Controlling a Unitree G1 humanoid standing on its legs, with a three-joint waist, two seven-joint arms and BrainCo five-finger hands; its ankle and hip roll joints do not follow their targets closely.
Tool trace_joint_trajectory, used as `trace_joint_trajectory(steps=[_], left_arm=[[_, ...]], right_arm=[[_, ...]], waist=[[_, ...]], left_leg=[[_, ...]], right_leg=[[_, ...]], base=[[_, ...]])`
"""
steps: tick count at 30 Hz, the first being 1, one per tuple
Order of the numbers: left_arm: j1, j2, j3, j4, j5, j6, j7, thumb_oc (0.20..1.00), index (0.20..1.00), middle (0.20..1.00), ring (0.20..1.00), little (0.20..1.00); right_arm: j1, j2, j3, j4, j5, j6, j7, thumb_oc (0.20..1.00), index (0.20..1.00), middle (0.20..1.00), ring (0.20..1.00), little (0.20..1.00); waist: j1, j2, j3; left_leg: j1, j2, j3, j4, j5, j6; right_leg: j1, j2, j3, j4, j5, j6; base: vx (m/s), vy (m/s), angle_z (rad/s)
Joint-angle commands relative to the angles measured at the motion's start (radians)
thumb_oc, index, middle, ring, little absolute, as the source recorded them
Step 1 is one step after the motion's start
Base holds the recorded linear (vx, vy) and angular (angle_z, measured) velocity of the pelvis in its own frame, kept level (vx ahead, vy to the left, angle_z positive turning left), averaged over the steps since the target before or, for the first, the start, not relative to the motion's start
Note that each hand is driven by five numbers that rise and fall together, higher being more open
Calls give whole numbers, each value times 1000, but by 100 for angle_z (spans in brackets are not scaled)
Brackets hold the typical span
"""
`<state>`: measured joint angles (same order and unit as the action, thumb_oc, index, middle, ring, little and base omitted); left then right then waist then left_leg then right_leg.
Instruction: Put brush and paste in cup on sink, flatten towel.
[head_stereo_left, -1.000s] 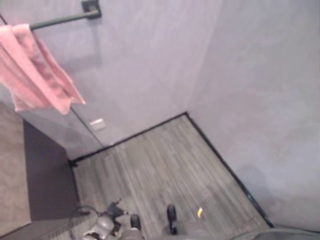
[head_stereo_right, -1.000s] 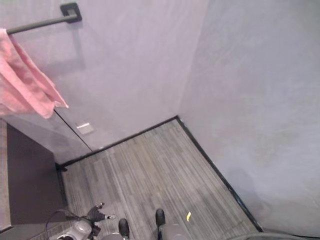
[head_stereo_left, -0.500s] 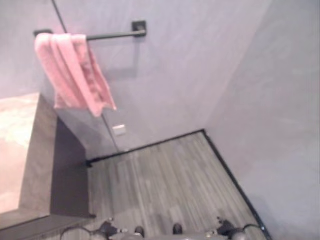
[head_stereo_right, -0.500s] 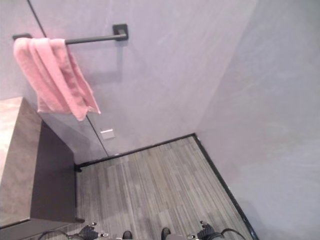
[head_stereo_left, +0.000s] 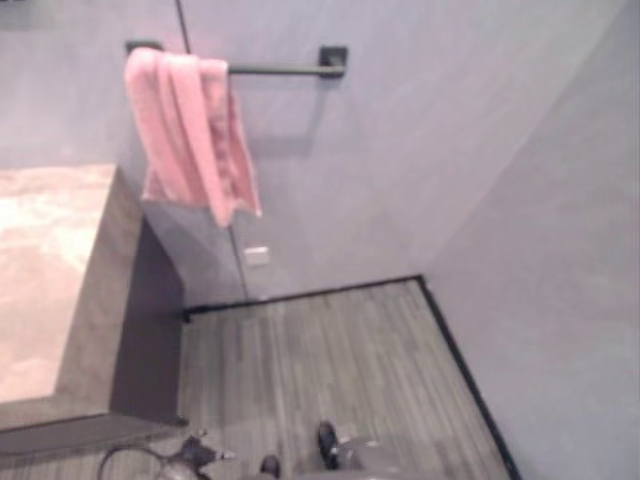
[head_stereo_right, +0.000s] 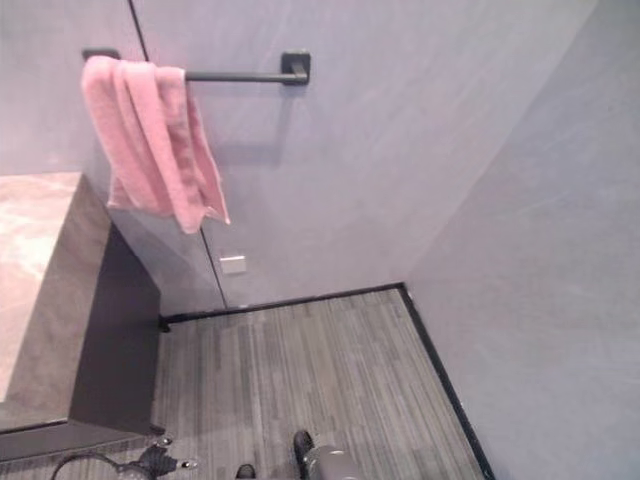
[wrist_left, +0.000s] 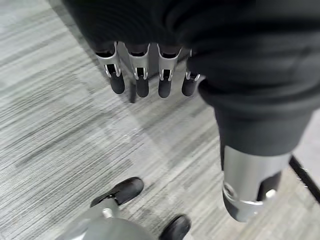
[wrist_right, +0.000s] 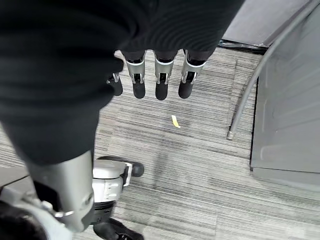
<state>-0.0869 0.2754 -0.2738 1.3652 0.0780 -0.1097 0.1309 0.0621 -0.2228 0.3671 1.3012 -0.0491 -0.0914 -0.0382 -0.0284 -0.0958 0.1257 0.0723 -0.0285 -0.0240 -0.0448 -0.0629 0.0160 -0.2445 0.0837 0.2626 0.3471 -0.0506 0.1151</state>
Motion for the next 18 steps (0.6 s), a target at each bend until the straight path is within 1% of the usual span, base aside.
trace_joint_trajectory(steps=[1,2,4,5,6,8,11,12,13,16,18], left_arm=[[-63,36,11,-14,9,-17,14,1000,1000,1000,1000,1000],[-57,29,12,-19,8,-20,13,1000,1000,1000,1000,1000],[-49,23,15,-18,4,-19,10,1000,1000,1000,1000,1000],[-37,7,9,-21,-1,-21,6,1000,1000,1000,1000,1000],[-35,4,5,-21,0,-20,7,1000,1000,1000,1000,1000],[-29,-5,8,-19,-9,-17,8,1000,1000,1000,1000,1000],[-23,-8,1,-33,-9,-21,7,1000,1000,1000,1000,1000],[-23,-4,-17,-33,5,-27,-4,1000,1000,1000,1000,1000],[-24,-1,-11,-48,-2,-25,-2,1000,1000,1000,1000,1000],[-29,8,-2,-48,-7,-29,7,1000,1000,1000,1000,1000],[-42,14,0,-53,-4,-32,14,1000,1000,1000,1000,1000]], right_arm=[[-14,-38,36,-95,-11,-15,5,1000,1000,1000,1000,1000],[-4,-34,22,-103,28,-20,11,1000,1000,1000,1000,1000],[-1,-30,9,-88,51,-13,16,1000,1000,1000,1000,1000],[-1,-32,-14,-59,65,-9,7,1000,1000,1000,1000,1000],[-10,-36,-13,-50,53,-7,2,1000,1000,1000,1000,1000],[-33,-51,-5,-32,21,-2,-13,1000,1000,1000,1000,1000],[-52,-66,-33,-24,49,0,-26,1000,1000,1000,1000,1000],[-84,-103,-62,22,68,10,-23,1000,1000,1000,1000,1000],[-47,-101,-68,-14,92,-11,-20,1000,1000,1000,1000,1000],[-45,-100,-64,-33,84,-16,-30,1000,1000,1000,1000,1000],[-44,-90,-45,-50,77,-22,-21,1000,1000,1000,1000,1000]], waist=[[-27,7,62],[-32,-3,65],[-36,-1,63],[-37,7,54],[-35,9,49],[-21,18,32],[-14,31,12],[0,36,-1],[-5,38,-7],[-11,35,-6],[-15,26,2]], left_leg=[[29,-97,33,45,-57,20],[45,-108,10,59,-79,15],[57,-112,1,64,-89,13],[83,-117,-24,82,-109,5],[88,-114,-24,84,-113,4],[105,-96,-32,80,-100,-6],[113,-74,-47,68,-84,-17],[120,-68,-60,60,-82,-22],[124,-57,-61,52,-76,-27],[126,-52,-52,44,-73,-30],[119,-46,-42,33,-63,-35]], right_leg=[[-52,37,32,-118,99,58],[-67,26,26,-148,130,63],[-65,26,34,-160,138,64],[-52,18,42,-173,136,57],[-41,14,43,-175,140,48],[-25,23,41,-178,137,33],[-8,30,21,-177,119,14],[2,25,8,-185,110,10],[9,27,-1,-187,105,2],[7,33,-1,-187,106,1],[5,35,-4,-198,105,-1]], base=[[191,-69,45],[213,-62,52],[231,-60,51],[236,-69,34],[303,-108,39],[212,-126,20],[187,-110,18],[185,-122,22],[131,-87,20],[22,-55,21],[-5,-77,-2]])
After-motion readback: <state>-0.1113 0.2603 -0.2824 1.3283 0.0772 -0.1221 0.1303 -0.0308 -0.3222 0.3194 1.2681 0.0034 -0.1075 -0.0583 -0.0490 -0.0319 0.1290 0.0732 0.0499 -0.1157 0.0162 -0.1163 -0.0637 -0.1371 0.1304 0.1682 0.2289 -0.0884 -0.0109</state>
